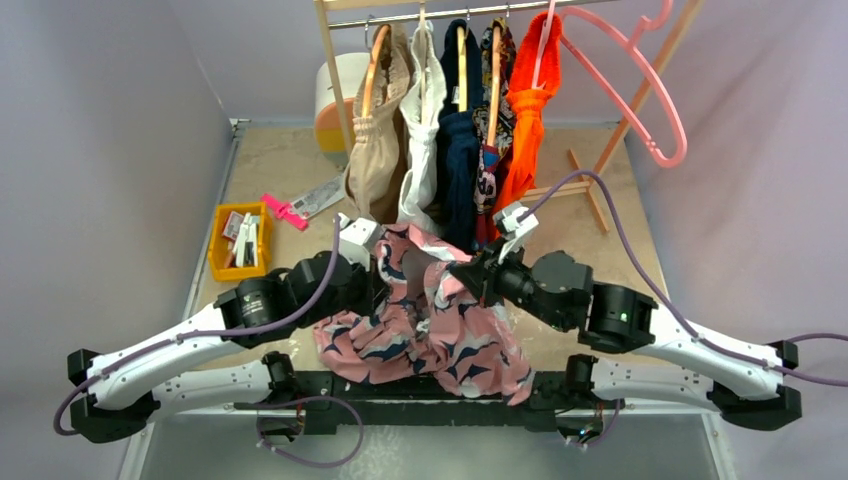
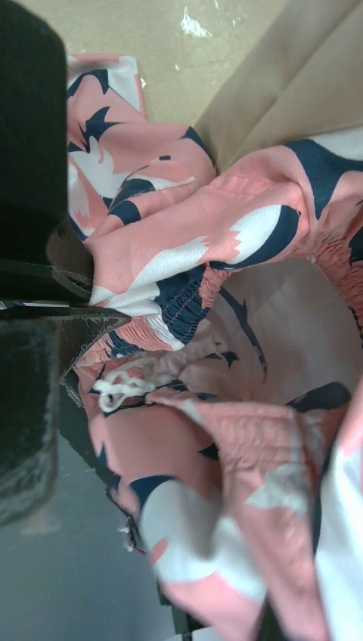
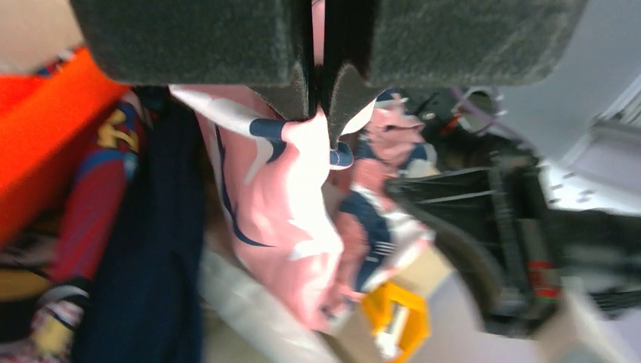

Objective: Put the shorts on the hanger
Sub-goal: Adjust the shorts at the center of the board.

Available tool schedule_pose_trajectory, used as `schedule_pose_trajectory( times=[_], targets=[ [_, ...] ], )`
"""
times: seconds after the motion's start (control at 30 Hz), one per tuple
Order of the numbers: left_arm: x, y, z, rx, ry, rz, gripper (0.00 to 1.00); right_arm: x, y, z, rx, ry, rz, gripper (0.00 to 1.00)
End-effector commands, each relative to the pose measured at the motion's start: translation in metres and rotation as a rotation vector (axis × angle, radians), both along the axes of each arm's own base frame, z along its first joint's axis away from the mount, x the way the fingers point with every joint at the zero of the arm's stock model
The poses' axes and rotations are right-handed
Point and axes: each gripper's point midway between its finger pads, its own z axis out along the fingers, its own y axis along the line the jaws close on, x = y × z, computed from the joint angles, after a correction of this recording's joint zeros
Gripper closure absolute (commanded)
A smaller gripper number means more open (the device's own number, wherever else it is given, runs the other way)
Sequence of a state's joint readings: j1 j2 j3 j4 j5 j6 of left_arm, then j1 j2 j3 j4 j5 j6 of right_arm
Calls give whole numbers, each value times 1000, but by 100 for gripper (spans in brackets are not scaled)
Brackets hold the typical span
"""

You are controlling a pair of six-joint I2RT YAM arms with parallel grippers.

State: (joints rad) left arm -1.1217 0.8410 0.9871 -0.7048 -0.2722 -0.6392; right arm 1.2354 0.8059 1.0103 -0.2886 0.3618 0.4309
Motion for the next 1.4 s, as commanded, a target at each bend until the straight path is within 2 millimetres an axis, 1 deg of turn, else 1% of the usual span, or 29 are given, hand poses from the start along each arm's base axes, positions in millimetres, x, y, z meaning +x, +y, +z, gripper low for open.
schedule_pose_trajectory(
  times=[0.0, 0.07, 0.1, 0.17, 0.2, 0.23, 0.27, 0.37, 0.47, 0.5, 0.57, 0.67, 0.73, 0.8, 0.97, 1.03, 1.1, 1.17, 1.23, 1.27, 1.37],
  targets=[
    [17, 5, 30, -134, -78, 117, 100, 33, -36, -26, -75, 82, -285, 100],
    [20, 10, 23, -110, -72, 152, 100, 36, -45, -44, -137, 116, -344, 100],
    [22, 14, 18, -91, -68, 174, 100, 35, -47, -50, -161, 125, -349, 100],
    [24, 21, 9, -54, -57, 211, 100, 33, -51, -57, -196, 132, -345, 93],
    [25, 23, 5, -39, -51, 223, 100, 32, -54, -58, -210, 131, -344, 88],
    [25, 25, 3, -30, -46, 235, 100, 31, -56, -58, -219, 127, -343, 85],
    [25, 27, 0, -21, -39, 245, 100, 31, -58, -56, -224, 121, -339, 78],
    [26, 29, -8, -7, -18, 272, 100, 28, -58, -41, -230, 80, -289, 62],
    [25, 29, -13, -8, 1, 288, 100, 23, -54, -17, -210, 19, -207, 51],
    [25, 29, -15, -9, 5, 290, 100, 21, -52, -8, -208, -17, -172, 49],
    [25, 27, -17, -11, 10, 288, 100, 14, -39, 9, -186, -69, -69, 48],
    [26, 24, -15, -20, 7, 288, 100, -6, -10, 18, -162, -92, 120, 49],
    [28, 24, -14, -20, 3, 291, 100, -13, 12, 10, -181, -76, 212, 51],
    [29, 23, -13, -21, -1, 292, 100, -18, 31, -4, -204, -56, 264, 53],
    [28, 26, -14, -19, -3, 299, 100, -30, 65, -24, -197, -44, 327, 54],
    [28, 28, -15, -18, -3, 302, 100, -33, 76, -36, -210, -22, 348, 54],
    [27, 29, -15, -20, -2, 303, 100, -26, 78, -55, -253, 6, 301, 55],
    [26, 30, -14, -26, -1, 302, 100, -14, 74, -76, -301, 50, 206, 55],
    [25, 31, -14, -31, 0, 299, 100, -8, 67, -99, -357, 100, 137, 55],
    [24, 32, -13, -35, 0, 296, 100, 0, 60, -109, -392, 108, 77, 55],
    [22, 31, -11, -53, 1, 283, 100, 16, 43, -130, -475, 129, -71, 53]
  ],
)
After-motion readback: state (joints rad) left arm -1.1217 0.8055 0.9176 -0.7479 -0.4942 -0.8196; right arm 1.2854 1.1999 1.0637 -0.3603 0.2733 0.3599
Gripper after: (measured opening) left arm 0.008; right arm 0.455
